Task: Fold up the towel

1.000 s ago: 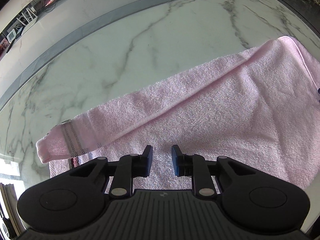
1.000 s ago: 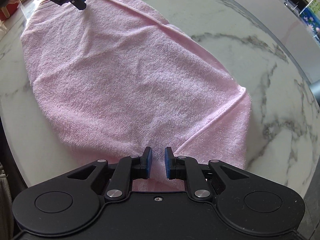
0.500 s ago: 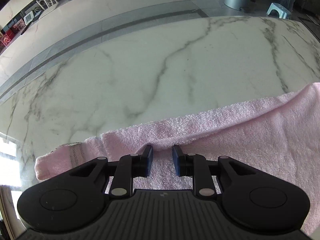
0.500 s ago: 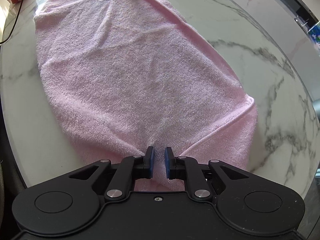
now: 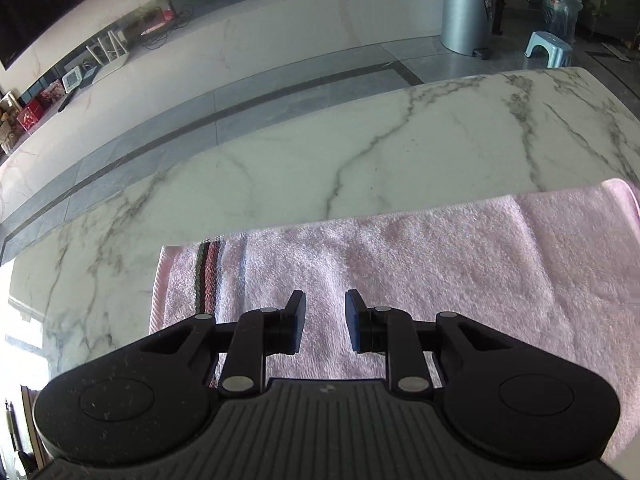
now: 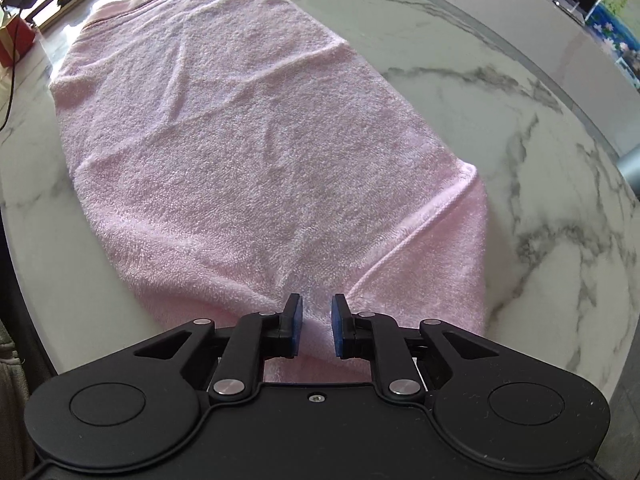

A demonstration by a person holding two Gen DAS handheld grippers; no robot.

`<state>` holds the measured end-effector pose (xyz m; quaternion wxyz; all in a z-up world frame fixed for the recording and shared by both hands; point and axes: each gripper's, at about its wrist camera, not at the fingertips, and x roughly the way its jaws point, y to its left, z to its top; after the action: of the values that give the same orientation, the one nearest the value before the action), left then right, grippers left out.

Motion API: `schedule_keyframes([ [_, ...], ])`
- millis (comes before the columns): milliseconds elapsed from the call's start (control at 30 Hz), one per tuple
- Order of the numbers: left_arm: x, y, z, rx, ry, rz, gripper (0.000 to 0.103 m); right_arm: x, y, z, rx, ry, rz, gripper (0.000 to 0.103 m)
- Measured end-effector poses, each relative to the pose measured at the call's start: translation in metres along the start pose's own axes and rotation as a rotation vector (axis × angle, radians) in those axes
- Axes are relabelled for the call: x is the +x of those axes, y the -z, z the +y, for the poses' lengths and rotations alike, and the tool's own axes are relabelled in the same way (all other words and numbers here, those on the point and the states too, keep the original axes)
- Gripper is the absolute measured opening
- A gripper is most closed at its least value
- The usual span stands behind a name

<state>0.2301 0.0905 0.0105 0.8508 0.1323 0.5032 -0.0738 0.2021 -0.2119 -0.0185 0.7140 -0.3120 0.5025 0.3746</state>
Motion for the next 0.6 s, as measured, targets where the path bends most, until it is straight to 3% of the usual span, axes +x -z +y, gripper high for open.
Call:
schedule_keyframes([
  [33, -0.001, 0.008, -0.004, 0.02, 0.002, 0.012, 0.021, -0.003, 0.003, -0.003, 0.002, 0.023, -0.007, 0.04],
  [100, -0.002, 0.024, -0.009, 0.043, 0.005, 0.039, 0.021, -0.008, 0.01, -0.009, 0.014, 0.058, -0.018, 0.047],
  [367, 0.004, 0.072, -0.017, 0.073, -0.013, 0.121, 0.021, 0.003, 0.025, -0.012, 0.024, 0.076, -0.038, 0.047],
  [467, 0.002, 0.077, -0.014, 0.045, -0.005, 0.118, 0.021, 0.008, 0.024, -0.019, 0.073, 0.037, -0.041, 0.018],
  [600, 0.002, 0.078, -0.013, 0.035, -0.003, 0.117, 0.021, -0.001, 0.019, -0.025, 0.083, 0.04, -0.058, 0.009],
])
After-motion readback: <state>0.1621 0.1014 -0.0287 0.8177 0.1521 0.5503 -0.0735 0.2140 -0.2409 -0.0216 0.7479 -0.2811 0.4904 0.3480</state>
